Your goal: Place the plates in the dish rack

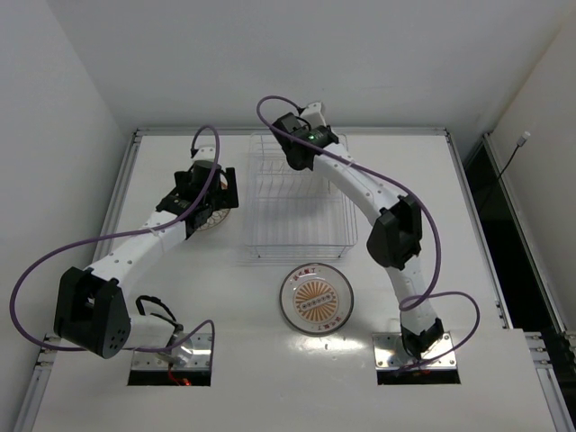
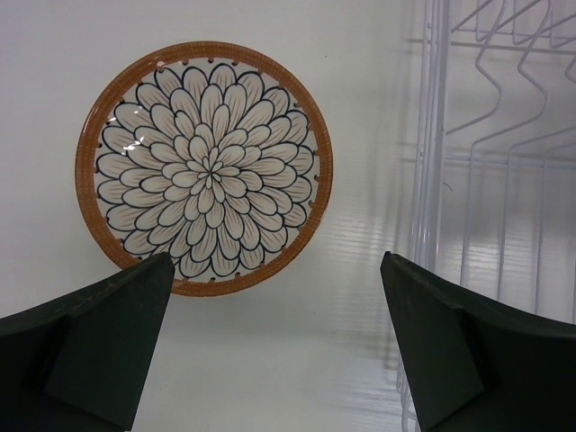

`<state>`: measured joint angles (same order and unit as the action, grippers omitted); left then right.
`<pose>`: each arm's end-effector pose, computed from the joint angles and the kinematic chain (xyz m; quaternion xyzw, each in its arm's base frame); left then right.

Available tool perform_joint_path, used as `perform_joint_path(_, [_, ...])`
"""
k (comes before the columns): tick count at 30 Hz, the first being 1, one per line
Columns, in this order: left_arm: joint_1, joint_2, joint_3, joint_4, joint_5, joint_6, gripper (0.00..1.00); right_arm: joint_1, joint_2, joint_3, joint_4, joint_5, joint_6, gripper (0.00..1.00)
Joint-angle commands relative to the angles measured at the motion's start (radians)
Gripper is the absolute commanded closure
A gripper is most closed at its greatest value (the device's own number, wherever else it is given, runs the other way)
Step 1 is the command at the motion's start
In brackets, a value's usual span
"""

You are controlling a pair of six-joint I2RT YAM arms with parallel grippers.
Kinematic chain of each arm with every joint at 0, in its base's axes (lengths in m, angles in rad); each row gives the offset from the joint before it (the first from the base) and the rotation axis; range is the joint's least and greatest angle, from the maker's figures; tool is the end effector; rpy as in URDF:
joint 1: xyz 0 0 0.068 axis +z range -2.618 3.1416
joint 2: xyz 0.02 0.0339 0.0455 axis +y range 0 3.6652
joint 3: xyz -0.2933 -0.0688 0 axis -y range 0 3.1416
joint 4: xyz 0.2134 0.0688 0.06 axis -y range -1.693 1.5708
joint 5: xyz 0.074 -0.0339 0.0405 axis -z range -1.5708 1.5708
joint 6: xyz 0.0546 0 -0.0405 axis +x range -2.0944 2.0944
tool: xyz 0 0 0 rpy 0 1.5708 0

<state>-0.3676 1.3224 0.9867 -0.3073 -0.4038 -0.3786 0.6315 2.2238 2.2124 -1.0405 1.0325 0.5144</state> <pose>0.2583 -0.0765 0.3097 -0.0945 0.8756 0.0072 0.4736 0.4013 0.2354 0.3155 0.0772 0.8465 -0.2800 0.4461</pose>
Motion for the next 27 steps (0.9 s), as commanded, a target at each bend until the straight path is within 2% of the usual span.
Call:
perform_joint_path(1, [-0.008, -0.020, 0.040, 0.007, 0.010, -0.003, 0.00, 0.004, -0.006, -0.034, 0.002, -0.084, 0.038, 0.80])
perform_joint_path(7, [-0.008, -0.020, 0.040, 0.007, 0.010, -0.003, 0.00, -0.016, -0.024, -0.072, 0.013, -0.156, 0.062, 0.70])
perform_joint_path(12, [-0.008, -0.020, 0.040, 0.007, 0.010, -0.003, 0.00, -0.035, -0.033, -0.072, 0.013, -0.189, 0.062, 0.70])
perform_joint_path(15, [-0.008, -0.020, 0.040, 0.007, 0.019, -0.003, 0.00, -0.044, -0.055, -0.072, 0.022, -0.204, 0.062, 0.58])
perform_joint_path(20, [-0.008, -0.020, 0.040, 0.007, 0.019, -0.003, 0.00, -0.055, -0.095, 0.007, -0.003, -0.225, 0.043, 0.50])
perform_joint_path(25, [-0.008, -0.020, 0.040, 0.007, 0.019, -0.003, 0.00, -0.064, -0.219, -0.034, 0.013, -0.248, -0.010, 0.43])
perform_joint_path(26, [-0.008, -0.020, 0.040, 0.007, 0.010, -0.003, 0.00, -0.073, -0.287, -0.057, 0.025, -0.276, -0.037, 0.31])
perform_joint_path(27, [-0.008, -0.020, 0.040, 0.007, 0.010, -0.003, 0.00, -0.073, -0.324, -0.109, 0.054, -0.296, -0.053, 0.01])
